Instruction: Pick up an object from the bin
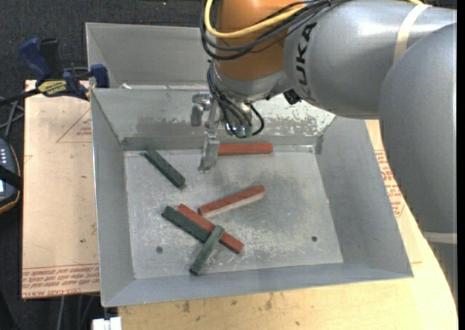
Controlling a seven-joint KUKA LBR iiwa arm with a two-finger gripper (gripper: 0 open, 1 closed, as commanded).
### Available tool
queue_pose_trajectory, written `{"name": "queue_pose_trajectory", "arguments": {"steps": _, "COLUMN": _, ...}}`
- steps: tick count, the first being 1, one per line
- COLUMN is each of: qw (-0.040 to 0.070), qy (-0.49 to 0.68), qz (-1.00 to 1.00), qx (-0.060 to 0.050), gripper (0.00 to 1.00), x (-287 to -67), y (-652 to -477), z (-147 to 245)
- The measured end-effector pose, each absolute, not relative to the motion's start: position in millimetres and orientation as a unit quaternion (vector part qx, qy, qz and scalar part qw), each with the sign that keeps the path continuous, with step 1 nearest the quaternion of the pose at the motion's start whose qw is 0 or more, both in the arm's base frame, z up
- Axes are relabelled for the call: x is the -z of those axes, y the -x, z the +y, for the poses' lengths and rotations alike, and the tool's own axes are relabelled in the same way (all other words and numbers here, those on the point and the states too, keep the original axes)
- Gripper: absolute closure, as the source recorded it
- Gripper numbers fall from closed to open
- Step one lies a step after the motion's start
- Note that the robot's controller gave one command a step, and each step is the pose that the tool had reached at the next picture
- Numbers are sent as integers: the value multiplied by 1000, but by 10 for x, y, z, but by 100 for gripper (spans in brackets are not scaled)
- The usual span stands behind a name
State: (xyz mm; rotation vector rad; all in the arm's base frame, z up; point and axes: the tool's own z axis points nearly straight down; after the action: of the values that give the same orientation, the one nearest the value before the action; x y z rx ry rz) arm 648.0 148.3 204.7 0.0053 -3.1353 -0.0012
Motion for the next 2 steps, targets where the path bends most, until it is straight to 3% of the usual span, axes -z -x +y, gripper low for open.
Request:
{"name": "queue_pose_trajectory", "arguments": {"steps": 1, "qw": -1, "qy": -1, "qz": -1000, "qx": 1, "gripper": 0, "x": -2102, "y": -6494, "z": 1476}}
{"name": "queue_pose_trajectory", "arguments": {"steps": 2, "qw": -4, "qy": -43, "qz": -999, "qx": 1, "gripper": 0, "x": -1826, "y": -6434, "z": 1444}}
